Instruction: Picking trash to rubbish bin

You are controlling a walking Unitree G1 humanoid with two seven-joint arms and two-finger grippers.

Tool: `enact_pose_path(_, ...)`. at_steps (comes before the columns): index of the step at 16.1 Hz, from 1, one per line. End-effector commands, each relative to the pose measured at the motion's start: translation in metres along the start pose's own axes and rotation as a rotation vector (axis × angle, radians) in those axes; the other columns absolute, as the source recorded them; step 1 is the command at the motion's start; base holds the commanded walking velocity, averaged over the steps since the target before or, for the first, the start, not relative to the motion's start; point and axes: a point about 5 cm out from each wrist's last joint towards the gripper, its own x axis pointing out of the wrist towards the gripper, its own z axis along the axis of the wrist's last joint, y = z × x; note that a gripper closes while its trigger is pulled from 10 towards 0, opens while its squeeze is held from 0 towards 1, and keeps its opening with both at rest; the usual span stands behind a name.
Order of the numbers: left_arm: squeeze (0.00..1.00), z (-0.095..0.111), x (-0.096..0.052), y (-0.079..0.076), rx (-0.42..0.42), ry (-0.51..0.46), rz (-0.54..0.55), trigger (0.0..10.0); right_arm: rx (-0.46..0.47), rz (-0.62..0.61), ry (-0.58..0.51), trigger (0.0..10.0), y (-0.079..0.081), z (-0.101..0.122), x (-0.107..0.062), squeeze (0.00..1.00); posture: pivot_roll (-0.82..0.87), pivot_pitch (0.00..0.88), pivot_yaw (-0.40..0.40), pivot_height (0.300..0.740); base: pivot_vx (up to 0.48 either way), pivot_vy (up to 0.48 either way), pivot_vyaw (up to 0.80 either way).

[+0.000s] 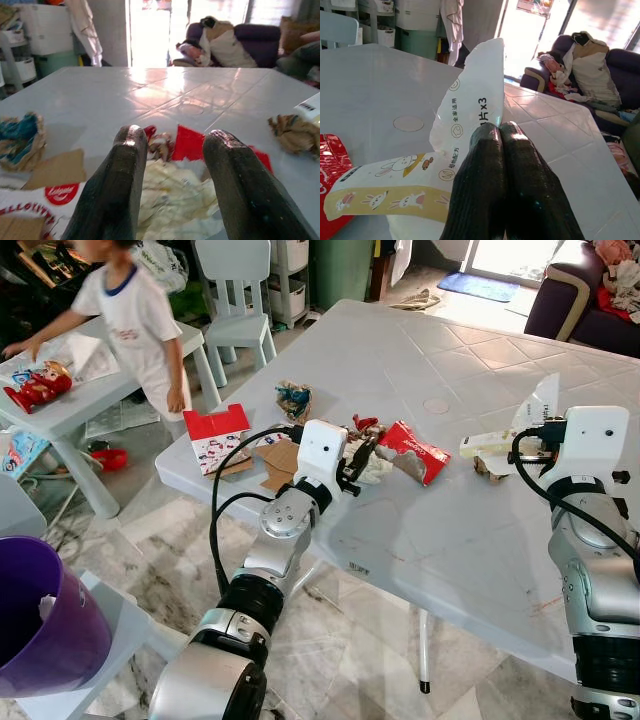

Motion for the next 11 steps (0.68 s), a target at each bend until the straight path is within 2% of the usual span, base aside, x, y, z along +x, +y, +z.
enact_pose_path(1, 1.0, -0.003, 0.002, -0.002, 0.022, 0.042, -0.009, 10.0, -0.002, 0.004, -0.022, 10.0, 0.001, 0.005, 0.0, 0.0, -0.09, 0.065, -0.036, 0.74, 0.0, 0.0, 0.0)
enact_pose_path(5, 1.0, -0.013, 0.002, -0.004, -0.036, 0.091, -0.024, 10.0, -0.001, 0.006, -0.02, 10.0, 0.001, 0.005, 0.0, 0.0, -0.09, 0.07, -0.034, 0.74, 0.0, 0.0, 0.0)
enact_pose_path(8, 1.0, -0.016, 0.003, 0.002, -0.003, 0.124, 0.006, 10.0, 0.0, 0.004, -0.021, 10.0, 0.0, 0.005, -0.002, 0.0, -0.1, 0.072, -0.033, 0.74, 0.0, 0.0, 0.0)
enact_pose_path(11, 1.0, -0.015, 0.003, 0.012, 0.064, 0.135, 0.036, 10.0, -0.002, 0.001, -0.017, 10.0, -0.002, 0.004, -0.006, 0.0, -0.11, 0.087, -0.028, 0.74, 0.0, 0.0, 0.0)
